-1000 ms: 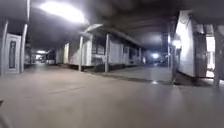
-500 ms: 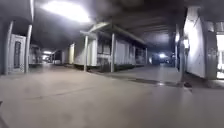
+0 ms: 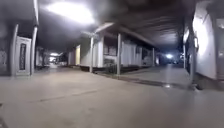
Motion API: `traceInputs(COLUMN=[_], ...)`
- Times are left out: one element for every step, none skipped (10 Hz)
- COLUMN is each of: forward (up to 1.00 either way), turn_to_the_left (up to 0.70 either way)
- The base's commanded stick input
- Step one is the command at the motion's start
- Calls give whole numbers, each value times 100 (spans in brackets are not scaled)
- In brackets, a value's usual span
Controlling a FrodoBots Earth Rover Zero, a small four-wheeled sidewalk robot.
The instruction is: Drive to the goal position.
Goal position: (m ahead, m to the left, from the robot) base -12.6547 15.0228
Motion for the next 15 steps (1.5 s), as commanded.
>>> traceInputs(forward=[45,45,45,45,45,45,45,46,59,70,70,70,70,70,70], turn_to_the_left=[24,26,28,28,29,30,31,31,27,24,24,24,24,25,25])
